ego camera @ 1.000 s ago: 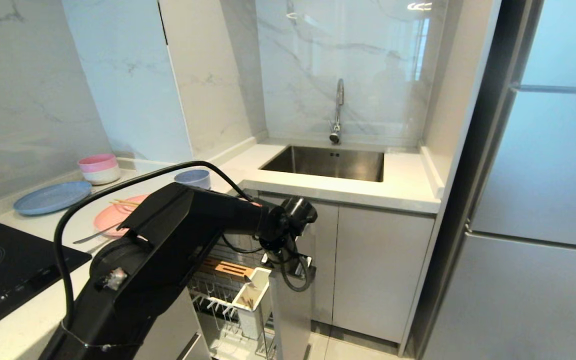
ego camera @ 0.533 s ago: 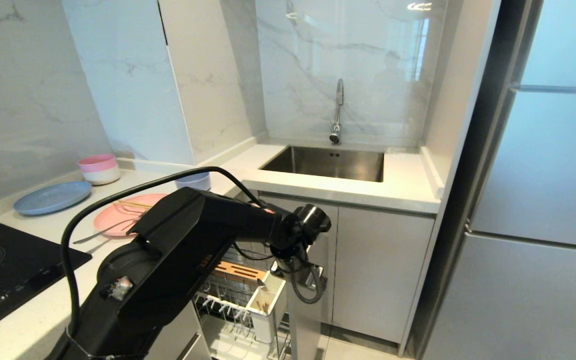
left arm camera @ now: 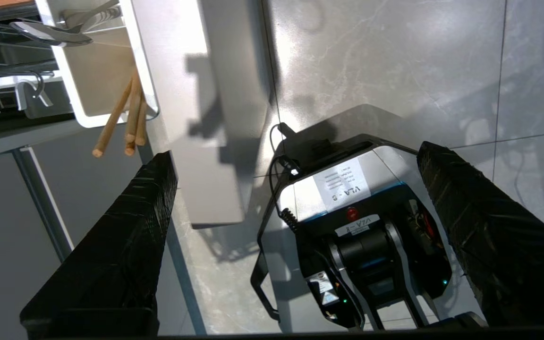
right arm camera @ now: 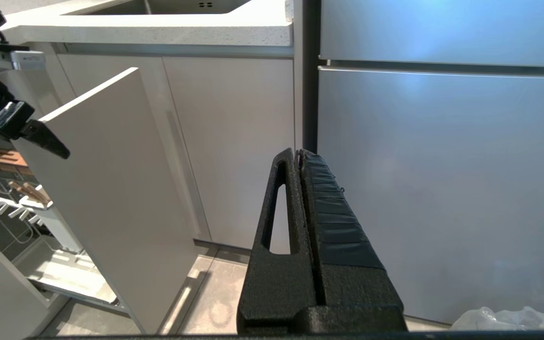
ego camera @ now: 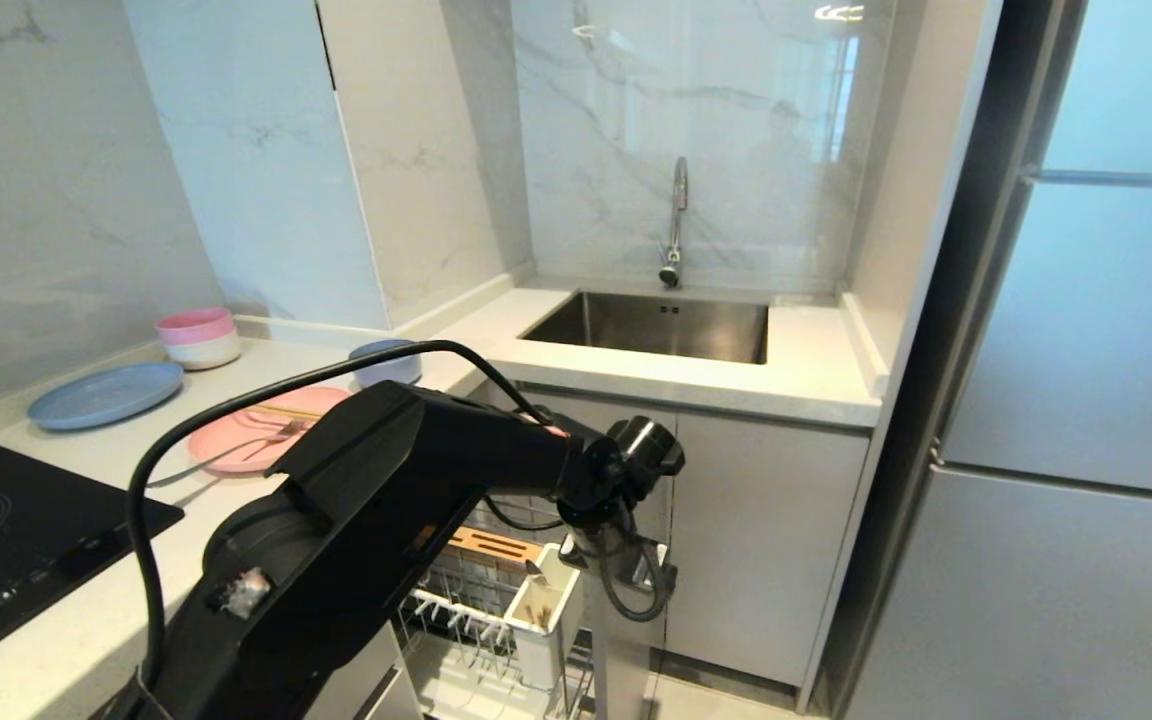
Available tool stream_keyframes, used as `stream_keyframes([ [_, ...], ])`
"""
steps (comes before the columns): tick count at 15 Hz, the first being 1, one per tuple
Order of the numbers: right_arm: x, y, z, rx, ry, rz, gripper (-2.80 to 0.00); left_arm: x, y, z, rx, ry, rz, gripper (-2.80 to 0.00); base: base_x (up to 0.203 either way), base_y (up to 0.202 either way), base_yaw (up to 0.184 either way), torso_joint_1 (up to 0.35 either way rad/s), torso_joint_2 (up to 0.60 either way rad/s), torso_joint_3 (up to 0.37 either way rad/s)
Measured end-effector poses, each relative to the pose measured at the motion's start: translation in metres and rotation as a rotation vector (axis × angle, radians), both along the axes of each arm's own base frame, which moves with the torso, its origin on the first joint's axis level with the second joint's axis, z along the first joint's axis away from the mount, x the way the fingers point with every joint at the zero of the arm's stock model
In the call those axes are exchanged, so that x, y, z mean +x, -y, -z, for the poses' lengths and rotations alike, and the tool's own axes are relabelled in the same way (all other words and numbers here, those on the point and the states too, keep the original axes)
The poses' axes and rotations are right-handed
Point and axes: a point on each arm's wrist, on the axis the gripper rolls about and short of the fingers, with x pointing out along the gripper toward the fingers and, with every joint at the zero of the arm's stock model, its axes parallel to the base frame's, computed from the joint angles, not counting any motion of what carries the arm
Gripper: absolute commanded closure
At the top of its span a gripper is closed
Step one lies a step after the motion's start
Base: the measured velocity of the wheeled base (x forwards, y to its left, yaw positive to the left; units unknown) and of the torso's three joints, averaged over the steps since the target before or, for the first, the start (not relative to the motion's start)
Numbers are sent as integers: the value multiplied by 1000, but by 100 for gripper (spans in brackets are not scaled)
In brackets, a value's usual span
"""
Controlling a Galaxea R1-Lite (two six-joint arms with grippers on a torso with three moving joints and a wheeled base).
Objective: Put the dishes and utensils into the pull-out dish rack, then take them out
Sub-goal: Open the cupboard
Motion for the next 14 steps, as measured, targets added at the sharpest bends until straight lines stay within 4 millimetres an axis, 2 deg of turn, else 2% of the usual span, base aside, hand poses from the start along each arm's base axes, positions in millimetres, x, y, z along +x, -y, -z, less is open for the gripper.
stream_keyframes([
  [14, 0, 0, 0, 0, 0, 0, 0, -23, 24, -6, -55, -27, 20, -280, 0, 0, 0, 0, 0, 0],
])
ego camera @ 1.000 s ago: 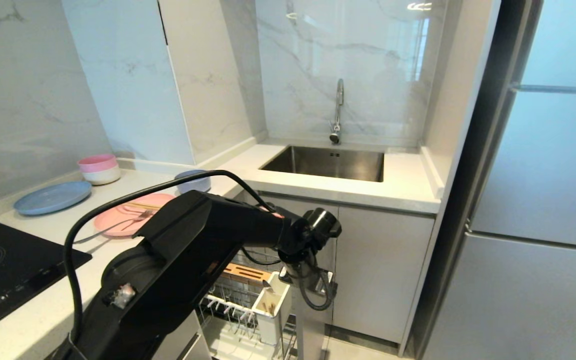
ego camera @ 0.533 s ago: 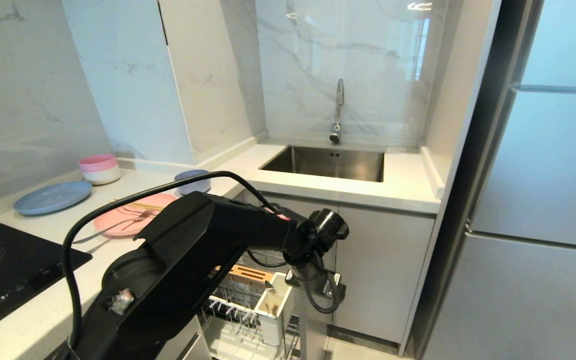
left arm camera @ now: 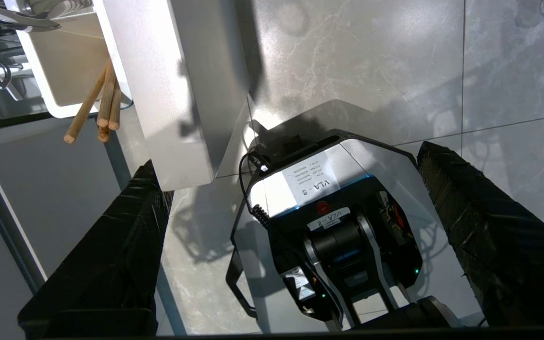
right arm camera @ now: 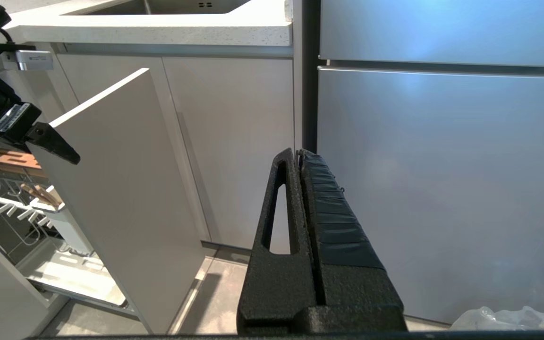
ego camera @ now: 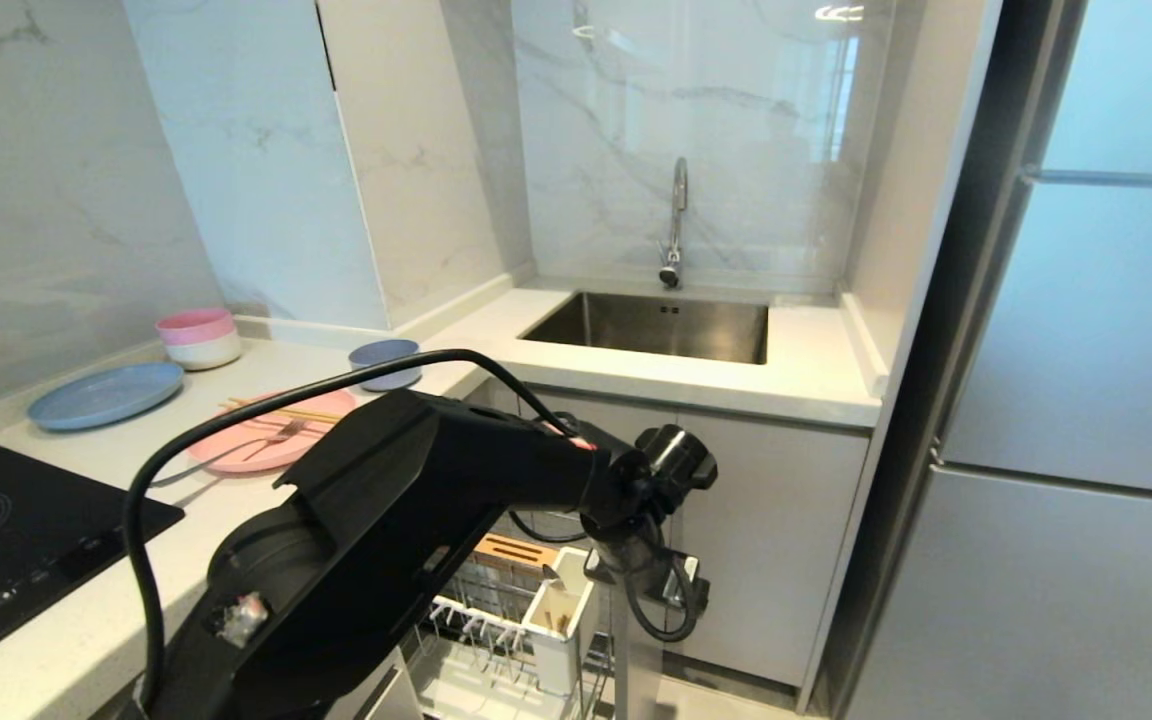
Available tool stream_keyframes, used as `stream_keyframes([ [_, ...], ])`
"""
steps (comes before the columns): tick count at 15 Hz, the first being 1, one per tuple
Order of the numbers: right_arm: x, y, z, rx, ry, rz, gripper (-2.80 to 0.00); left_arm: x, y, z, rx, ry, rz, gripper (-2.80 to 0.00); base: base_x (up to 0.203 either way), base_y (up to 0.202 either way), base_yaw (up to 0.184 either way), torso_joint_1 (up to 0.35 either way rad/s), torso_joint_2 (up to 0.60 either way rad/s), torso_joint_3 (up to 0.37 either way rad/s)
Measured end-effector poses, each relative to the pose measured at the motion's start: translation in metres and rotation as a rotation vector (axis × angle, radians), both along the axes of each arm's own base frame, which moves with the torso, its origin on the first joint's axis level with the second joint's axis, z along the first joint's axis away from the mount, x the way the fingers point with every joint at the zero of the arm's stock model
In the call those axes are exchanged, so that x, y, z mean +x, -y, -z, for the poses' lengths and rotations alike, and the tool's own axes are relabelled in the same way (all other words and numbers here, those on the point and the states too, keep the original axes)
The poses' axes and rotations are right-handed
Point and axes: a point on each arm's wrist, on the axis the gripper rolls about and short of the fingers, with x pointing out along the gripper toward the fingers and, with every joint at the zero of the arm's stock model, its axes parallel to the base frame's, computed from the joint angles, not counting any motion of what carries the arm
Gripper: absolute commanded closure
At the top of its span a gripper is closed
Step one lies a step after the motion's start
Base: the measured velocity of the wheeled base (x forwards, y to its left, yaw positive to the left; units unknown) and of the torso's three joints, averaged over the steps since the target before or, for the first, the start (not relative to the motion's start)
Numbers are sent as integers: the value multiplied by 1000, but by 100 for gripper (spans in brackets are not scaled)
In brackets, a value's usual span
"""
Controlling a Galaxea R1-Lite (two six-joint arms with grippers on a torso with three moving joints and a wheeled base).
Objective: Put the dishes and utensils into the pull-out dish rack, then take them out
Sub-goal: Open the cupboard, then pick up the bowl and place it in the cupboard
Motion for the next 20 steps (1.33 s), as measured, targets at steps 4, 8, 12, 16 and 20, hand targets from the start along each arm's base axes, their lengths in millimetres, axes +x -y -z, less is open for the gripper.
stream_keyframes([
  [4, 0, 0, 0, 0, 0, 0, 0, 0, 0, -1, 32, 35, -15, -280, 0, 0, 0, 0, 0, 0],
  [8, 0, 0, 0, 0, 0, 0, 0, 4, -3, -2, 122, 127, -68, -280, 0, 0, 0, 0, 0, 0],
  [12, 0, 0, 0, 0, 0, 0, 0, 5, -7, -8, 158, 172, -93, 0, 0, 0, 0, 0, 0, 0],
  [16, 0, 0, 0, 0, 0, 0, 0, -1, -12, -32, 124, 203, -100, 0, 0, 0, 0, 0, 0, 0],
  [20, 0, 0, 0, 0, 0, 1, 0, -13, -21, -70, 70, 251, -106, 0, 0, 0, 0, 0, 0, 0],
])
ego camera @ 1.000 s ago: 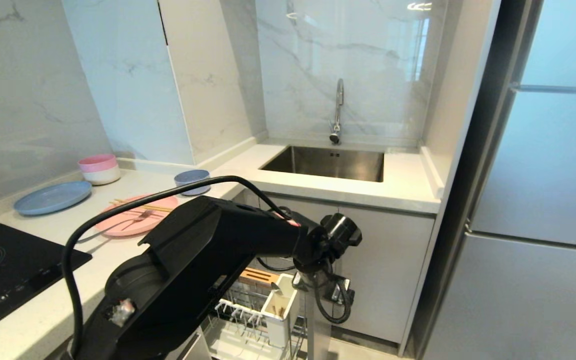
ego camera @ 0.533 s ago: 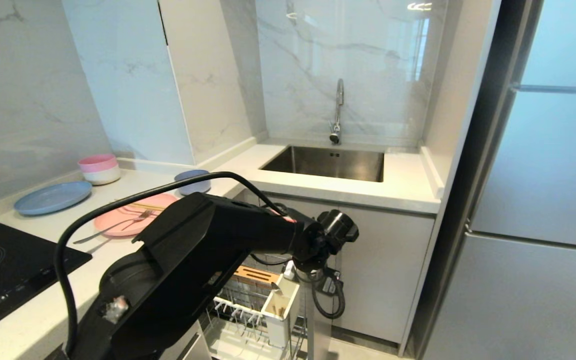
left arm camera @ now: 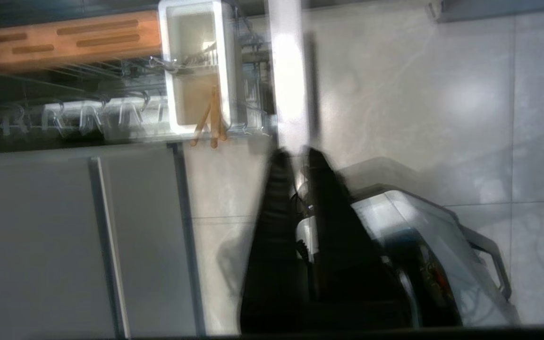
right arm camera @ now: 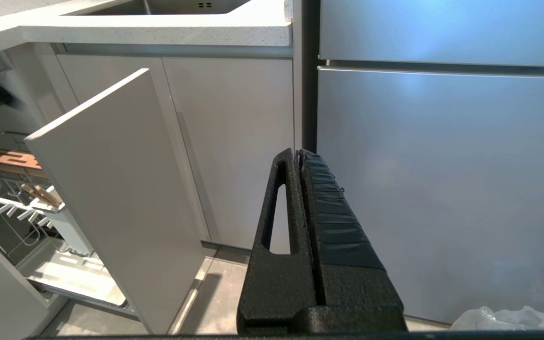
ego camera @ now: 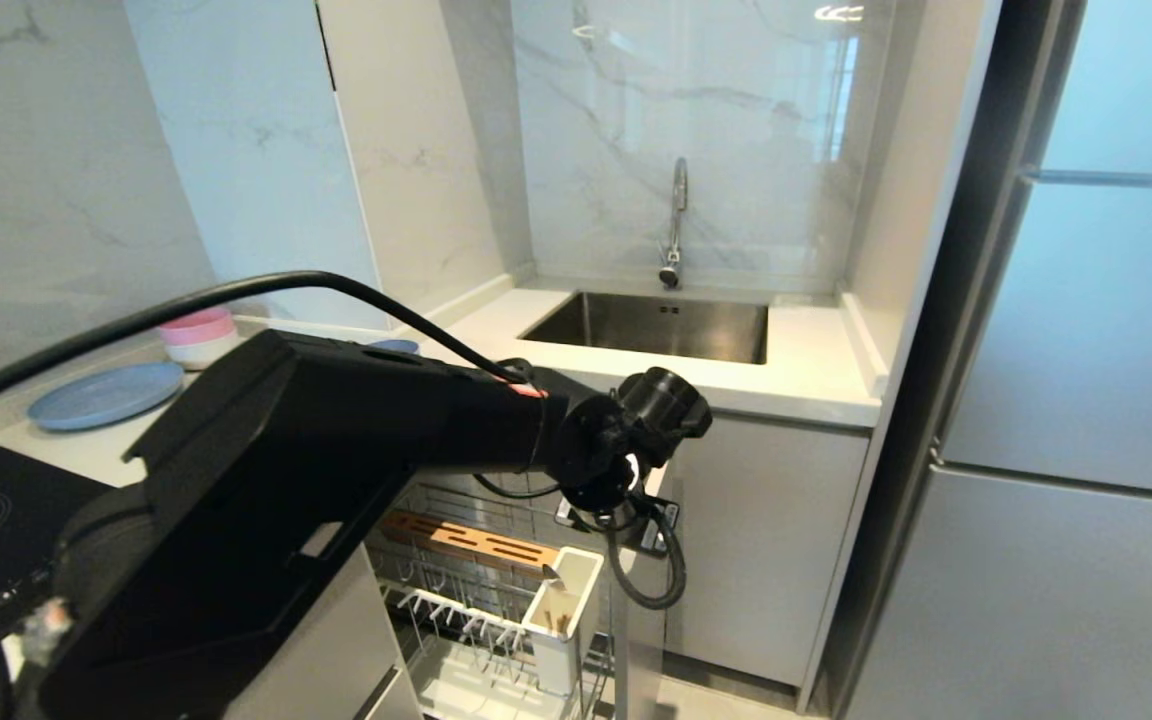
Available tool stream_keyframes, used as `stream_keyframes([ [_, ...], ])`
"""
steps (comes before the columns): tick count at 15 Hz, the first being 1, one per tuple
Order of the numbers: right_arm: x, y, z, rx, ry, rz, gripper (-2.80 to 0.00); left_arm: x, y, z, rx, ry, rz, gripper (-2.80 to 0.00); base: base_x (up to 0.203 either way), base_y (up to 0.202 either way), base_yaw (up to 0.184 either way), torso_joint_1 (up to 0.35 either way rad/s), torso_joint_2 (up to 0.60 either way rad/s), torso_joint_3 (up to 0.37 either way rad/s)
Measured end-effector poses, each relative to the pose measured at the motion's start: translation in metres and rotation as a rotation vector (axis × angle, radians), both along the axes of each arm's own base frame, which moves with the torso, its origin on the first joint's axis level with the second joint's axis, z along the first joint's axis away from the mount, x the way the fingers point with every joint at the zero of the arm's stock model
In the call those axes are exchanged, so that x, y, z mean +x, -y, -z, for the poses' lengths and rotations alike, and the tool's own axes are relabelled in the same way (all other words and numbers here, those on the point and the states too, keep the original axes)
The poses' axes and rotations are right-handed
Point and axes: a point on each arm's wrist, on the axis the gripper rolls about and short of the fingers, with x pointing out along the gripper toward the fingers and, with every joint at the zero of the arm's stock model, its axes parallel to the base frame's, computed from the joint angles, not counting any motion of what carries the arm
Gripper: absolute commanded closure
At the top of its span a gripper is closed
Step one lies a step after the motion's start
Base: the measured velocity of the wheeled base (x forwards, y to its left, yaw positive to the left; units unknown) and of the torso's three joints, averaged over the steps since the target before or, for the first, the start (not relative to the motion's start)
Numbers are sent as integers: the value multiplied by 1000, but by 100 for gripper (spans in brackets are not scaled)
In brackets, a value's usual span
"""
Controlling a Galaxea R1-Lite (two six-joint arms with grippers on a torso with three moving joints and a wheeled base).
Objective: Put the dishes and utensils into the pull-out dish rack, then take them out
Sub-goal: Pick up the bowl and place it in the cupboard
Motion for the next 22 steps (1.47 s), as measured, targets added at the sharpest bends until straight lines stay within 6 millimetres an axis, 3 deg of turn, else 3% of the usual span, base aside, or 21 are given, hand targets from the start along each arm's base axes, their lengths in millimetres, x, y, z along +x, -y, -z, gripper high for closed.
stream_keyframes([
  [6, 0, 0, 0, 0, 0, 0, 0, -25, -16, -57, -94, 94, 14, 0, 0, 0, 0, 0, 0, 0],
  [11, 0, 0, 0, 0, 0, -1, 0, -61, -49, -131, -224, 223, 20, 0, 0, 0, 0, 0, 0, 0],
  [18, 0, 0, 0, 0, 0, -1, 0, -128, -124, -228, -380, 495, -65, 0, 0, 0, 0, 0, 0, 0],
  [22, 0, 0, 0, 0, 0, 0, 0, -168, -189, -266, -425, 655, -121, 0, 0, 0, 0, 0, 0, 0],
])
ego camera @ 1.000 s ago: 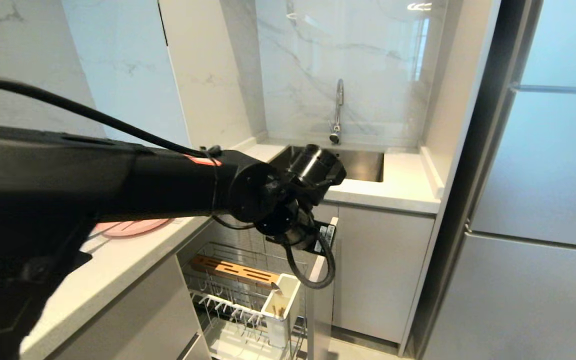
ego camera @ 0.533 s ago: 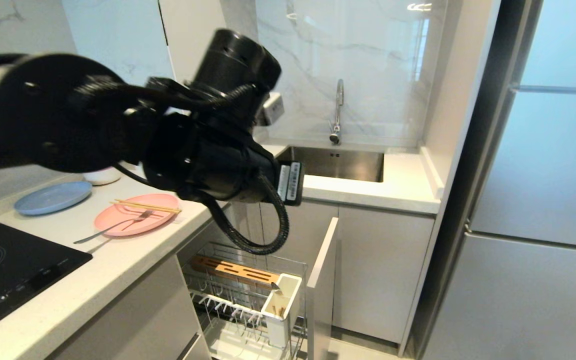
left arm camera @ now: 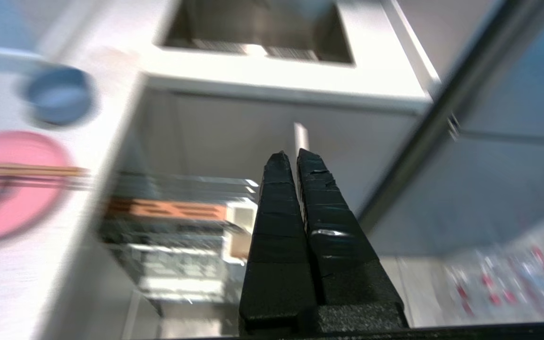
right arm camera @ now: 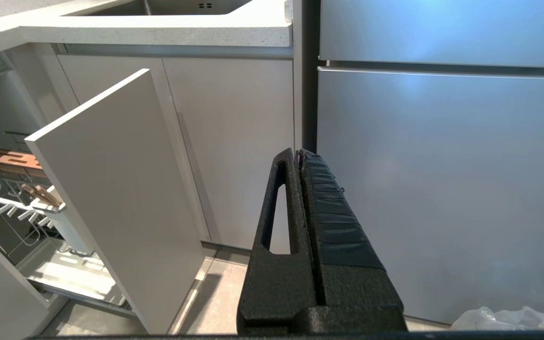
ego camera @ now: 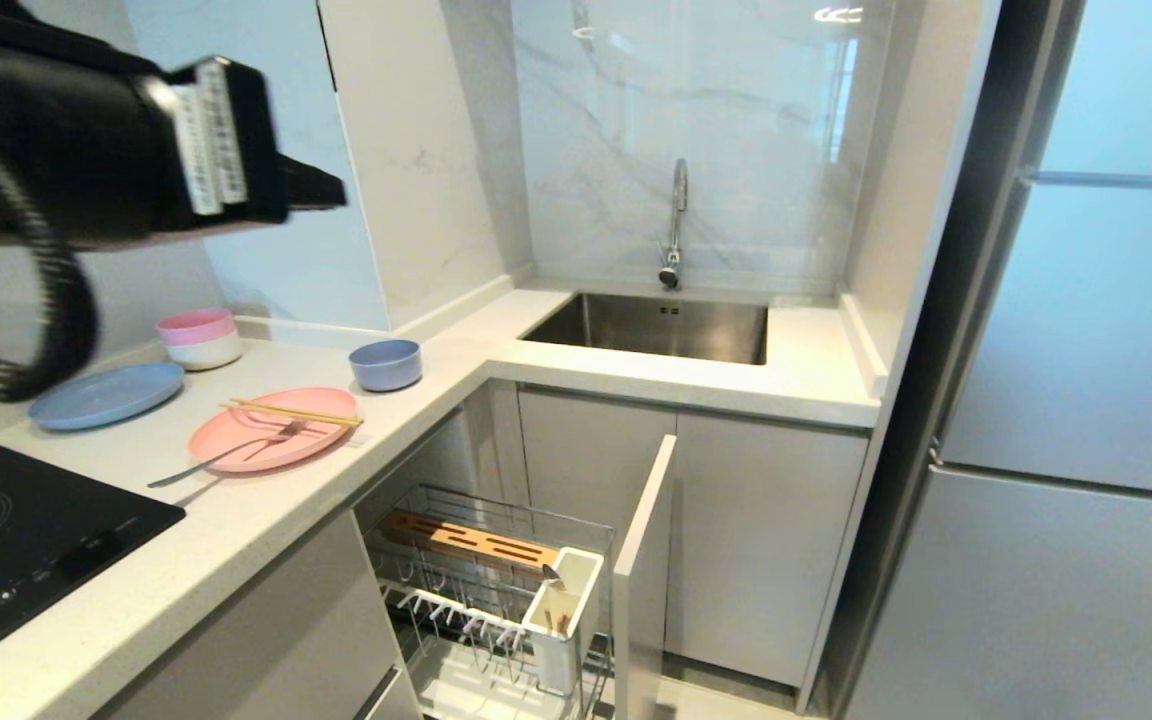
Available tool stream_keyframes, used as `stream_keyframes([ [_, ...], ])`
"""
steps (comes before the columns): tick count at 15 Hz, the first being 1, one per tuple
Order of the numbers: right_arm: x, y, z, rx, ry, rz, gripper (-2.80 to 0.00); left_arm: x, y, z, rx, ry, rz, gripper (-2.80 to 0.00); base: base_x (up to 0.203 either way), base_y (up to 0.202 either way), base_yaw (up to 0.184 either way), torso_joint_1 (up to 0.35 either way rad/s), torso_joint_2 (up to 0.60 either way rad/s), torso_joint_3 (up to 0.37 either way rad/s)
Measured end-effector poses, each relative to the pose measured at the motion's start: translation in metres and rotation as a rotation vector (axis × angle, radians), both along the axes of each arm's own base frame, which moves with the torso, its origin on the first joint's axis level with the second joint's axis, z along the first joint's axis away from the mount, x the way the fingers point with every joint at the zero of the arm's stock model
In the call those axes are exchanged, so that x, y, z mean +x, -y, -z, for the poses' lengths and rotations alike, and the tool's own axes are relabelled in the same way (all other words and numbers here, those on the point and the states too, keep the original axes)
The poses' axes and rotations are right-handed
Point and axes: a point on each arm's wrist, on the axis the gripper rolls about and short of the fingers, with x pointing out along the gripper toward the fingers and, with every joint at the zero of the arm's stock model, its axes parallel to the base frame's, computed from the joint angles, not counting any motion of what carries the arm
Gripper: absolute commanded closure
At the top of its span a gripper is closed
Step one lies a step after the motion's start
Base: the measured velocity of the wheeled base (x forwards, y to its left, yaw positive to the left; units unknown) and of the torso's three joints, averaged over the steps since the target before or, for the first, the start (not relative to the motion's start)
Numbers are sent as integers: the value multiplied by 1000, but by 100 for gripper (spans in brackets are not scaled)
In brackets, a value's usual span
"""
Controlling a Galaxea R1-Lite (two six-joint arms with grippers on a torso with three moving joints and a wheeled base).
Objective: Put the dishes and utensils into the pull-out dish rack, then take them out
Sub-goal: Pick up the bowl and place it in the cupboard
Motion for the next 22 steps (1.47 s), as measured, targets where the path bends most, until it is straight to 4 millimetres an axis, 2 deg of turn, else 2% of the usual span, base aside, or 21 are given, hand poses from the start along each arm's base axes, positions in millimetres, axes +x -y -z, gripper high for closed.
stream_keyframes([
  [3, 0, 0, 0, 0, 0, 0, 0, -35, -60, -6, 0, 86, -81, 0, 0, 0, 0, 0, 0, 0],
  [6, 0, 0, 0, 0, 0, 0, 0, -88, -94, 16, 90, 146, -44, 0, 0, 0, 0, 0, 0, 0],
  [9, 0, 0, 0, 0, 0, 0, 0, -145, -113, 63, 233, 228, -49, 0, 0, 0, 0, 0, 0, 0],
  [13, 0, 0, 0, 0, 0, 0, 0, -190, -116, 143, 306, 269, -165, 0, 0, 0, 0, 0, 0, 0],
  [17, 0, 0, 0, 0, 0, 0, 0, -206, -113, 207, 247, 266, -237, 0, 0, 0, 0, 0, 0, 0],
  [19, 0, 0, 0, 0, 0, 0, 0, -203, -112, 241, 169, 222, -248, 0, 0, 0, 0, 0, 0, 0],
  [22, 0, 0, 0, 0, 0, 0, 0, -189, -112, 275, 114, 209, -261, 0, 0, 0, 0, 0, 0, 0],
])
